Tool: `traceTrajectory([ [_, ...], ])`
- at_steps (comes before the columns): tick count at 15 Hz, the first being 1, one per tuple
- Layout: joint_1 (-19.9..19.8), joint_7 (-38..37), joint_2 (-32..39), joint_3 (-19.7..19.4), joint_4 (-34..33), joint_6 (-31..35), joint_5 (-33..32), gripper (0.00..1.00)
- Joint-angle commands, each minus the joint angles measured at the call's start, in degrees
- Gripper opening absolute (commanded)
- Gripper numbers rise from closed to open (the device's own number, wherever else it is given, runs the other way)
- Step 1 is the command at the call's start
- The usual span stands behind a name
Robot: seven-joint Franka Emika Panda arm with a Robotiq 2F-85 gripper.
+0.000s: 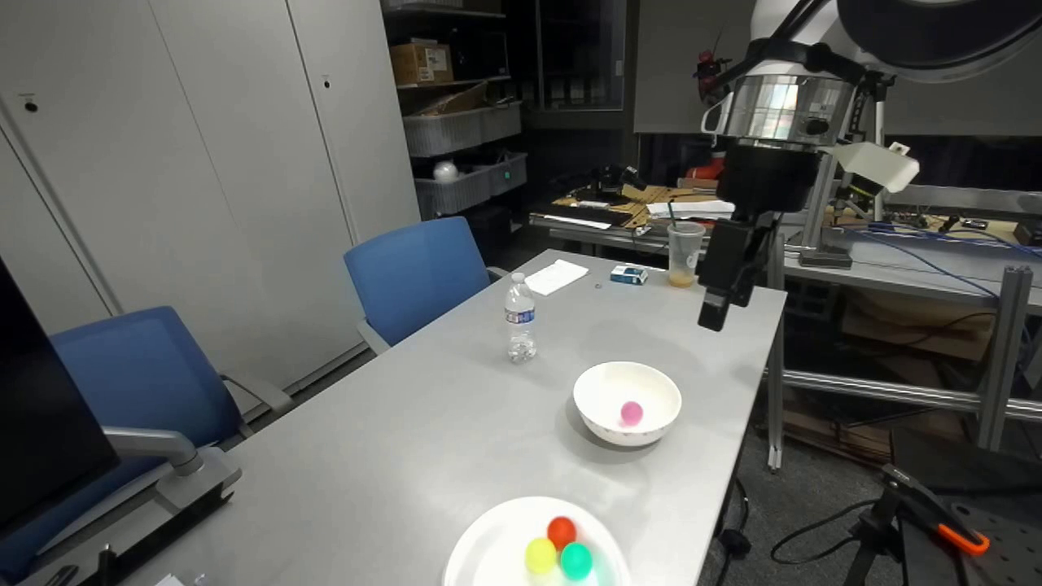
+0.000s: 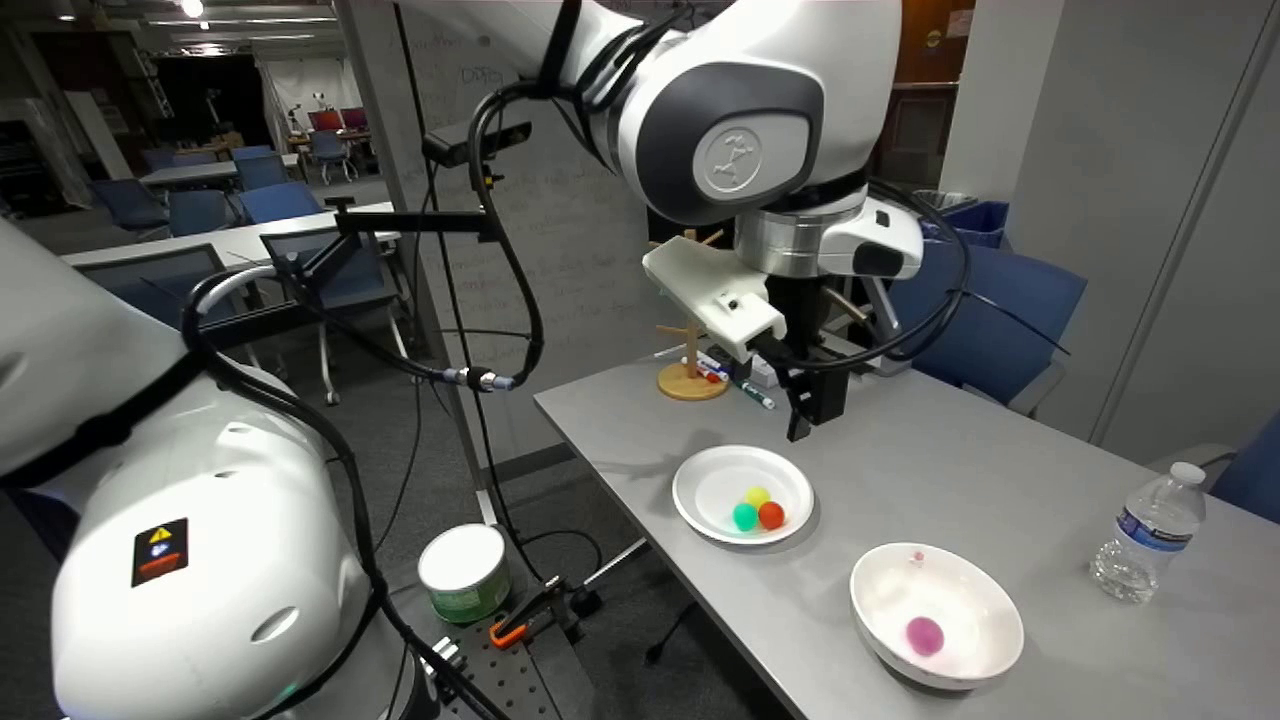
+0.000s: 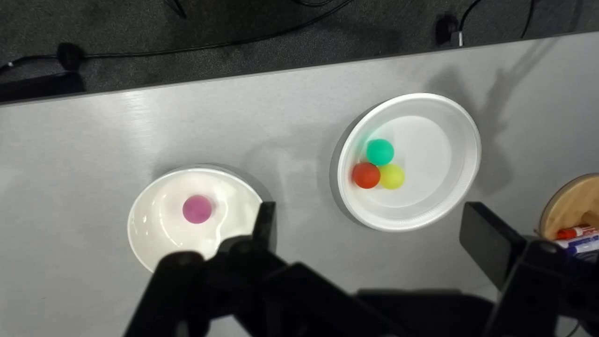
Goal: Move the green ball to the white bowl
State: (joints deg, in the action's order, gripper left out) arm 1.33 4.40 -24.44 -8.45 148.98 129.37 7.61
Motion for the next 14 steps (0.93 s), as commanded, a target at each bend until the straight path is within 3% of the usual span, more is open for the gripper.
traceTrajectory([
  [1,-1.15,0.45,0.06,1.11,-0.1,-0.2,0.58,1.0],
  [7,-1.09,0.94,0.12,1.11,-0.35,-1.18,0.36,1.0],
  [8,-0.6,-1.34,4.86,2.41,-0.42,1.66,0.46,1.0],
  [12,-0.78,1.22,15.07,2.97,-1.09,7.36,-1.4,1.0],
  [13,-0.34,-0.72,15.88,4.31,-1.54,6.56,-2.1,1.0],
  [14,-0.98,0.57,11.62,3.22,0.5,5.6,-0.58,1.0],
])
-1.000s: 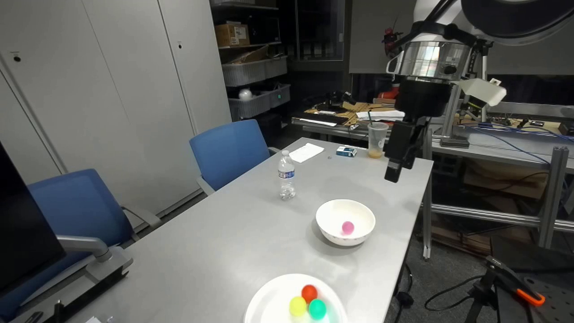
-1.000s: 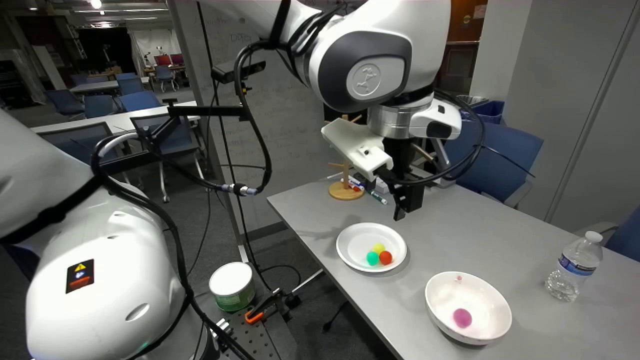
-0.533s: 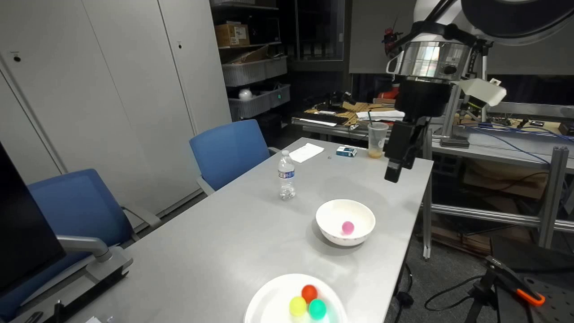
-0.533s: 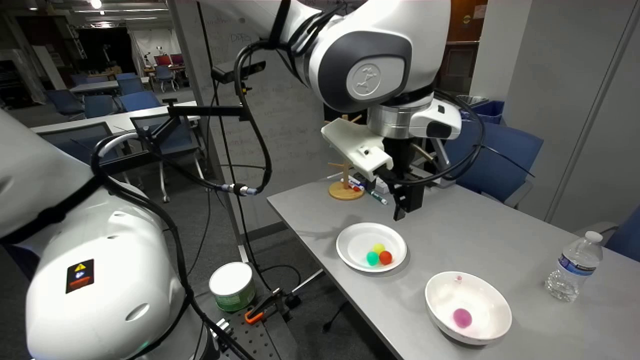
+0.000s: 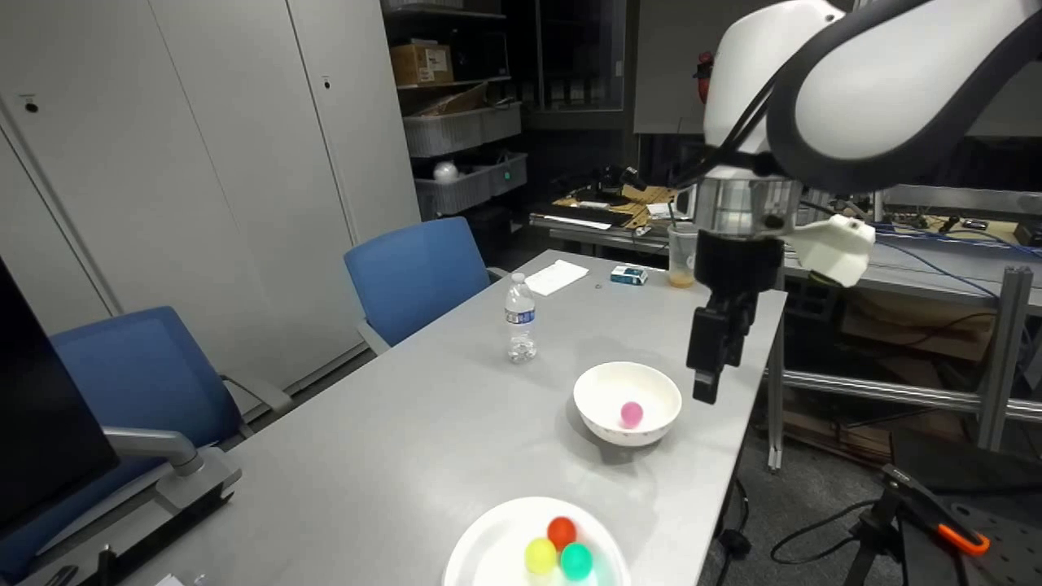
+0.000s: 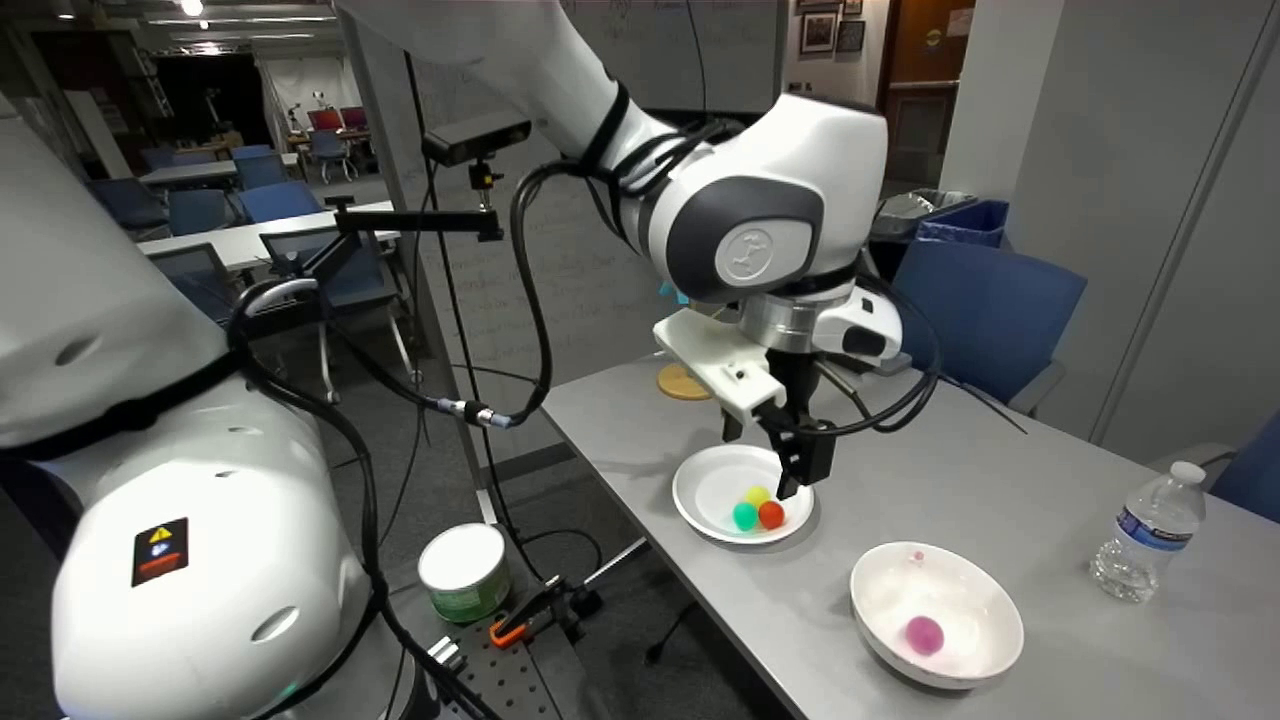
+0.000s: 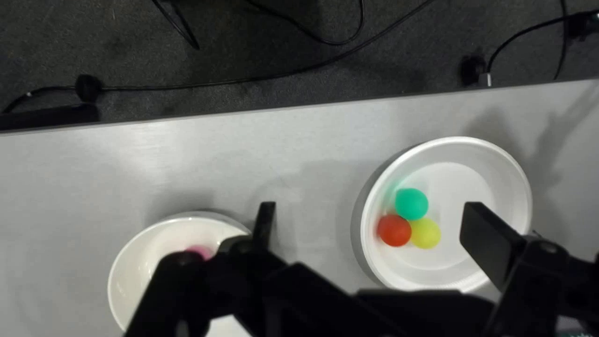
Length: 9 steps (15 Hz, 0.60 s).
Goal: Move the green ball to the white bowl
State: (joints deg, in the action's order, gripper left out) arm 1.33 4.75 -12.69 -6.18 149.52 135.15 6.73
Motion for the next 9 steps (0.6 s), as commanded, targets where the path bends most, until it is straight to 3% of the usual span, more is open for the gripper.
traceTrajectory([
  [1,-0.95,0.12,1.62,1.37,-0.16,0.32,0.3,1.0],
  [9,0.49,-0.29,2.35,3.61,-1.51,-1.66,0.08,1.0],
])
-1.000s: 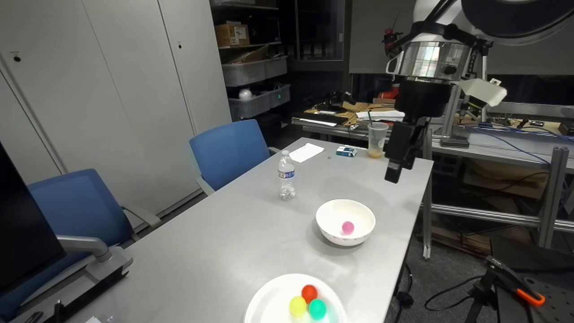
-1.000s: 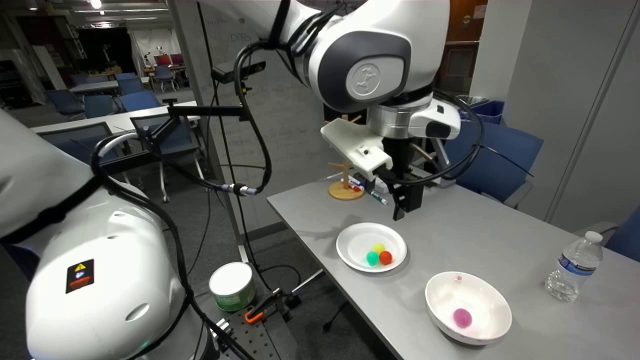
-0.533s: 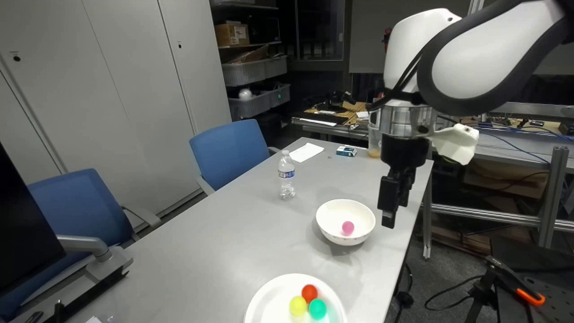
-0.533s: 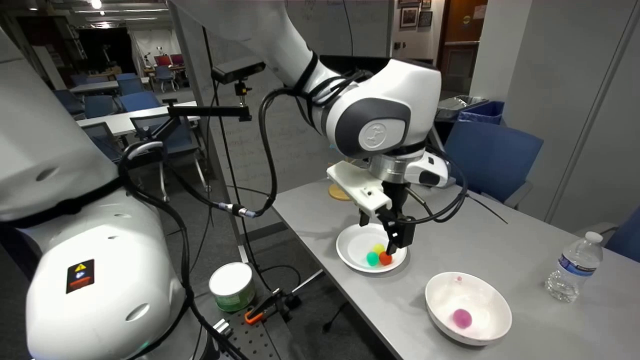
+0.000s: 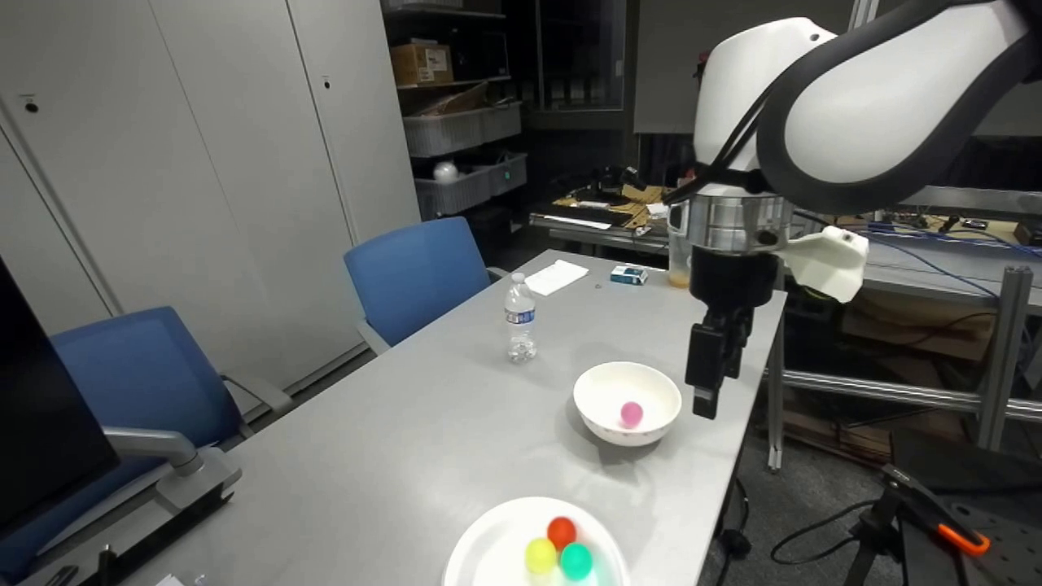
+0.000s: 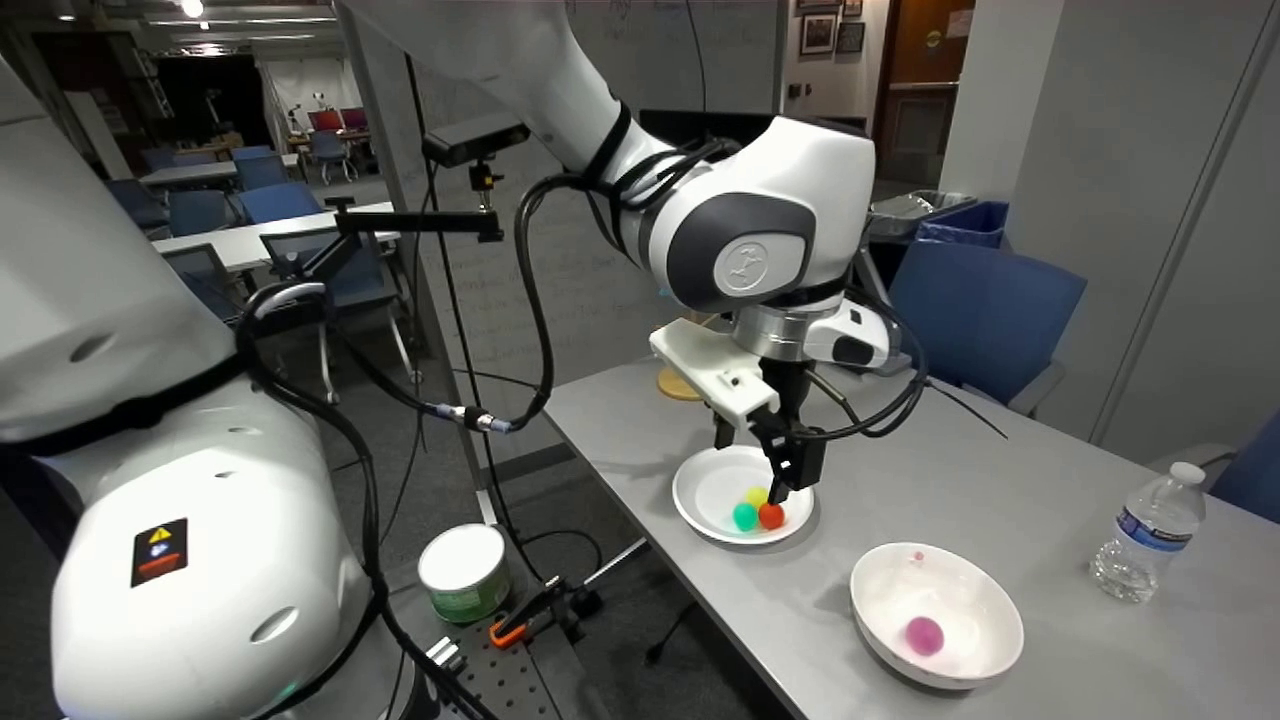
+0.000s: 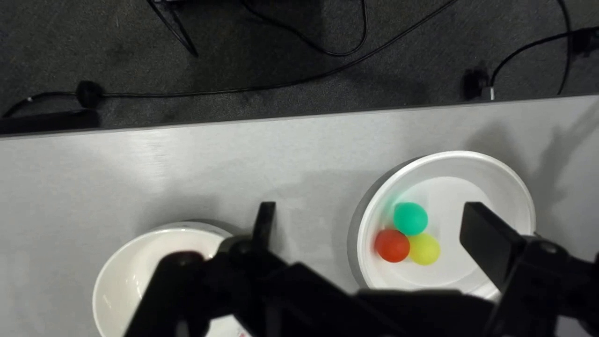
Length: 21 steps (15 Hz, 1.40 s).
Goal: Move the green ball to the white bowl
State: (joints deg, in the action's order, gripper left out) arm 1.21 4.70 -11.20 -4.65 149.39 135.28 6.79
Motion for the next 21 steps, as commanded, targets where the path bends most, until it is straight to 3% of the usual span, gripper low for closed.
traceTrajectory([
  [1,1.25,-0.1,1.82,2.96,-1.98,-1.8,0.4,1.0],
  [11,4.35,8.37,16.21,8.38,-11.19,-0.41,2.59,1.0],
  [21,3.94,5.87,17.48,9.67,-11.28,0.76,-0.61,1.0],
])
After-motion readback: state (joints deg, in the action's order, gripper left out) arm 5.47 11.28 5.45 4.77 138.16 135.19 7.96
